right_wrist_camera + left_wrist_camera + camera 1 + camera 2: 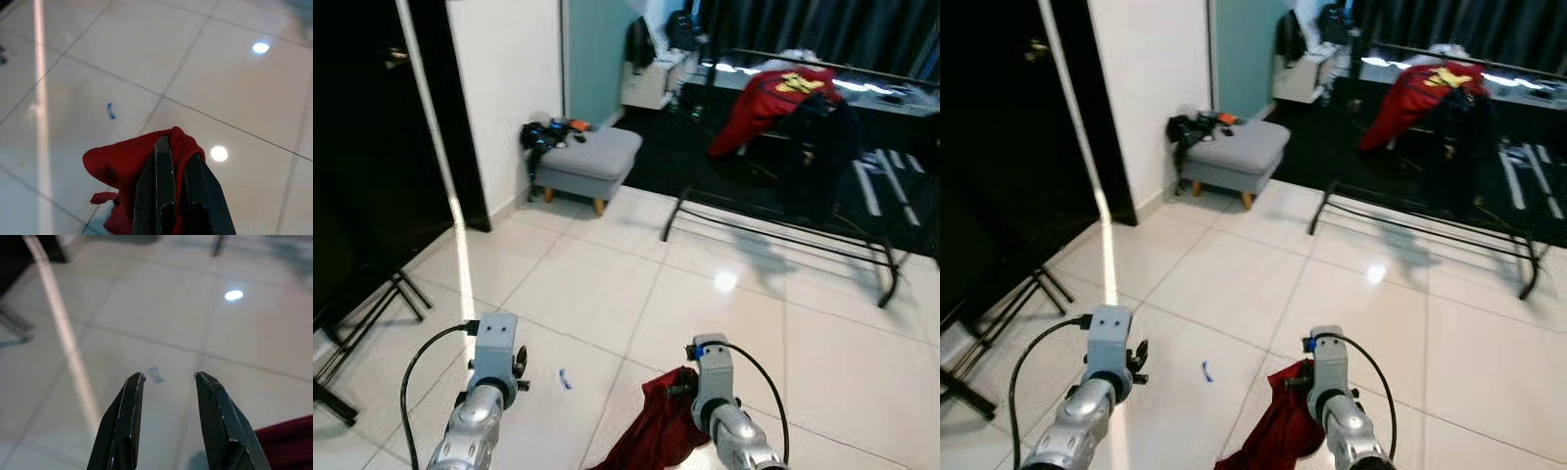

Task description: Hang hanger

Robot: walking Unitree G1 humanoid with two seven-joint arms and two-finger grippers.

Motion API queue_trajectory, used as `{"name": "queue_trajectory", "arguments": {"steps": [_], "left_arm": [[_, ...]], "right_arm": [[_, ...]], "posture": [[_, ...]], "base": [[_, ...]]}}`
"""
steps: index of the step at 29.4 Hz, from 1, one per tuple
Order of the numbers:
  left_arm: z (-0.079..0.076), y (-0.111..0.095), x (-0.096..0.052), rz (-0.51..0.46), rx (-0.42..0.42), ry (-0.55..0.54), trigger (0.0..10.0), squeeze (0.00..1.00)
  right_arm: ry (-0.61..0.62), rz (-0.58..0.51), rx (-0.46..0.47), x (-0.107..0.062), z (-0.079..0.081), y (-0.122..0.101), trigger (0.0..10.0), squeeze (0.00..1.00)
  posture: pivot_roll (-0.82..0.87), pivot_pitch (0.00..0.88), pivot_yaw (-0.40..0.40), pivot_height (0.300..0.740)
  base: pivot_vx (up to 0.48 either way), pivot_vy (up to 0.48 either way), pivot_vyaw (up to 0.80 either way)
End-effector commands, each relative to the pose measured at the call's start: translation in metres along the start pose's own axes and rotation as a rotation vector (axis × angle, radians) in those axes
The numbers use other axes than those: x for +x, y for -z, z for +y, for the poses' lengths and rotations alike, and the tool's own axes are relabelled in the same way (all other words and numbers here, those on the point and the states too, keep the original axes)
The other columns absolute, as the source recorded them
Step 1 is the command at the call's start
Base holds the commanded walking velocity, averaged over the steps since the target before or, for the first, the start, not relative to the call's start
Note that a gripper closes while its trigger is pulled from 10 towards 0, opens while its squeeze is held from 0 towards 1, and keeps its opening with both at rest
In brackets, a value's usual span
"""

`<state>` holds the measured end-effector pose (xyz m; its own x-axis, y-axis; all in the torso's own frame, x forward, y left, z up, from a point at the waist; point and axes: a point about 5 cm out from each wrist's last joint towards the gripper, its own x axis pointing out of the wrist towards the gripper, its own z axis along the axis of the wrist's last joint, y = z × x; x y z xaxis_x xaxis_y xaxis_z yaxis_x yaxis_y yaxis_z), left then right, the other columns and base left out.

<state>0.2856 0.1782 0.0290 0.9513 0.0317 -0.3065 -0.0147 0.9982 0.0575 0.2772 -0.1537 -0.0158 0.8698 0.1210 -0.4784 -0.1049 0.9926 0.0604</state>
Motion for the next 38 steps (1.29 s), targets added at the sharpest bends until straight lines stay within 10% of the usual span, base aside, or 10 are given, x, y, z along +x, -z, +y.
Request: {"name": "queue_trajectory", "arguments": {"steps": [1, 38], "left_arm": [[0.003, 0.004, -0.003, 0.018, -0.014, 0.001, 10.0, 0.00], [-0.007, -0.022, 0.006, -0.058, -0.042, 0.108, 10.0, 0.00]], "right_arm": [[-0.001, -0.031, 0.008, 0.001, 0.003, -0.005, 10.0, 0.00], [-0.084, -0.117, -0.055, 0.006, 0.017, -0.025, 10.0, 0.00]], "posture": [[0.15, 0.003, -0.030, 0.740], [0.13, 0.000, -0.023, 0.740]], "base": [[0.000, 0.000, -0.80], [0.129, 0.000, -0.15]]}}
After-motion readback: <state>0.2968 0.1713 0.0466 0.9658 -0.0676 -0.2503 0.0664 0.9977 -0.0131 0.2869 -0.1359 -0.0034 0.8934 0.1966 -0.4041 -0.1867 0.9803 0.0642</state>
